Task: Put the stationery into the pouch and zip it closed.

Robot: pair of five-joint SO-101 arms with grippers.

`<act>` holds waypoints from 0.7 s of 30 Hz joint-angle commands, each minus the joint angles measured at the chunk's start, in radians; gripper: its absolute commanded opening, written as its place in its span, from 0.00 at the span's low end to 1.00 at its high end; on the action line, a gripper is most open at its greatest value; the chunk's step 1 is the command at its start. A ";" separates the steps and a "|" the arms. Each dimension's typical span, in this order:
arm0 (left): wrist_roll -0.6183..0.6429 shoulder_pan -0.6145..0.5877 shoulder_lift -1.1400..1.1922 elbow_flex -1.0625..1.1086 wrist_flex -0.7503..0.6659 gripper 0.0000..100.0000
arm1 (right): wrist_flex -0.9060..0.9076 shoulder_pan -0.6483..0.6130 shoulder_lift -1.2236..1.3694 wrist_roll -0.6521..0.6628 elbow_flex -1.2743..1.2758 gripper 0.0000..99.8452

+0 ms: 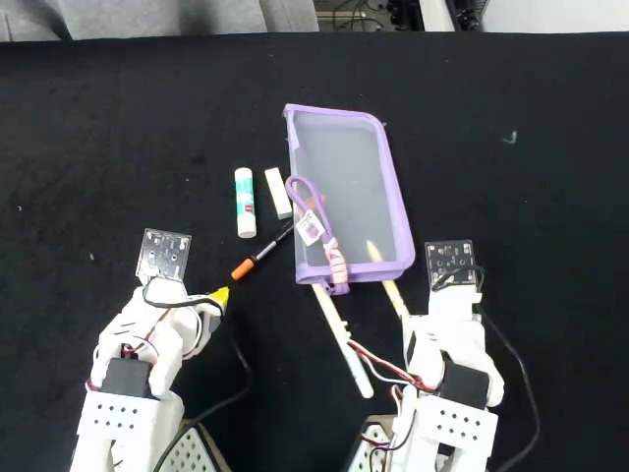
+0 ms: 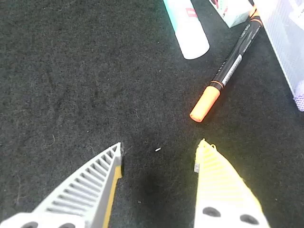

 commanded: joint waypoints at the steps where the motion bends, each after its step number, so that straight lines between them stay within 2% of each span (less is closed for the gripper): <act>1: 0.012 -0.008 0.005 0.025 0.005 0.25 | 0.006 0.017 -0.015 -0.003 -0.001 0.22; 4: 0.012 -0.010 0.005 0.025 0.005 0.25 | 0.005 -0.009 -0.022 -0.008 -0.001 0.22; 11: 0.012 -0.010 0.005 0.025 0.005 0.25 | 0.005 -0.161 -0.021 -0.006 -0.001 0.22; 21: 0.012 -0.008 0.005 0.025 0.005 0.25 | 0.006 -0.272 -0.022 -0.003 -0.001 0.22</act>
